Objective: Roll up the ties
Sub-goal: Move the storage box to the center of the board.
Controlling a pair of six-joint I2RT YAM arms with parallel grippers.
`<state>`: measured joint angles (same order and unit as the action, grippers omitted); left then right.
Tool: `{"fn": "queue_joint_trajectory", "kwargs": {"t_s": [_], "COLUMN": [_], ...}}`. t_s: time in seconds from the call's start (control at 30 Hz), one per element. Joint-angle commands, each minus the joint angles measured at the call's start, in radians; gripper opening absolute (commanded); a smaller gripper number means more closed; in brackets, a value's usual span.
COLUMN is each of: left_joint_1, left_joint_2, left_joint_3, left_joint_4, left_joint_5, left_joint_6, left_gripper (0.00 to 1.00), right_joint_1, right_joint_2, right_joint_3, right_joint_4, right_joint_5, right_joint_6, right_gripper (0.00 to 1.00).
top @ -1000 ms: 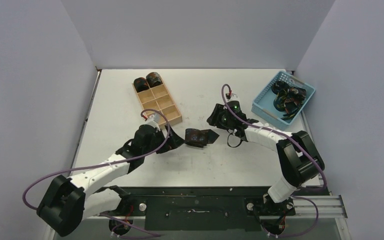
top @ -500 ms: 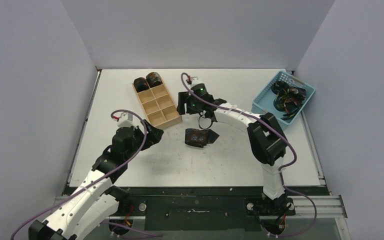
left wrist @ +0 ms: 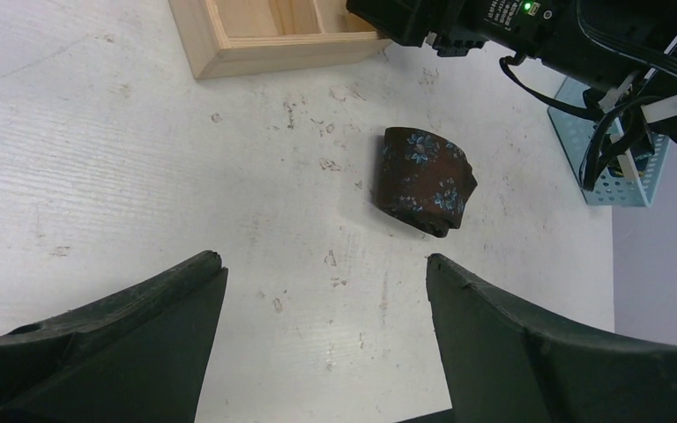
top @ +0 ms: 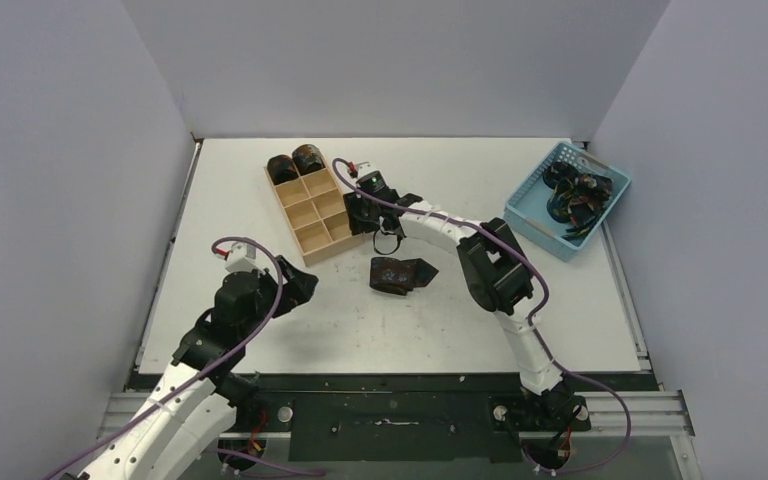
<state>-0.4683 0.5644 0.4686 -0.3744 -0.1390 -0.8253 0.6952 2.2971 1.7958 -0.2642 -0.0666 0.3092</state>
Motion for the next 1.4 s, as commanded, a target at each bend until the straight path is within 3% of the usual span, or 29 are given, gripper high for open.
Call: {"fn": "queue_joint_trajectory", "kwargs": {"t_s": [0.0, 0.23, 0.5, 0.77, 1.07, 1.3, 1.37], "left_joint_1": [0.008, 0.008, 0.002, -0.039, -0.219, -0.275, -0.291], "left_joint_2": [-0.020, 0.024, 0.123, 0.220, 0.419, 0.501, 0.488], "left_joint_3": [0.030, 0.034, -0.010, -0.060, -0.058, -0.074, -0.091], "left_joint_4": [-0.023, 0.031, 0.178, 0.343, 0.548, 0.625, 0.631], "left_joint_5": [-0.038, -0.016, 0.072, 0.151, 0.188, 0.213, 0.196], "left_joint_6": [0.030, 0.051, 0.018, 0.010, 0.044, 0.007, 0.011], "left_gripper": [0.82, 0.82, 0.81, 0.79, 0.72, 0.56, 0.52], "right_joint_1": [-0.011, -0.103, -0.221, -0.268, -0.223, -0.158, -0.150], "right_joint_2": [-0.001, -0.108, -0.265, -0.372, -0.428, -0.451, -0.477], "right_joint_3": [0.007, -0.215, -0.513, -0.656, -0.712, -0.712, -0.731], "right_joint_4": [-0.060, 0.016, 0.141, 0.171, 0.128, 0.078, 0.073], "right_joint_5": [0.105, 0.142, 0.160, 0.195, 0.231, 0.243, 0.239], "right_joint_6": [0.019, 0.143, 0.283, 0.331, 0.293, 0.256, 0.266], "right_gripper": [0.40, 0.21, 0.15, 0.15, 0.15, 0.16, 0.20]}}
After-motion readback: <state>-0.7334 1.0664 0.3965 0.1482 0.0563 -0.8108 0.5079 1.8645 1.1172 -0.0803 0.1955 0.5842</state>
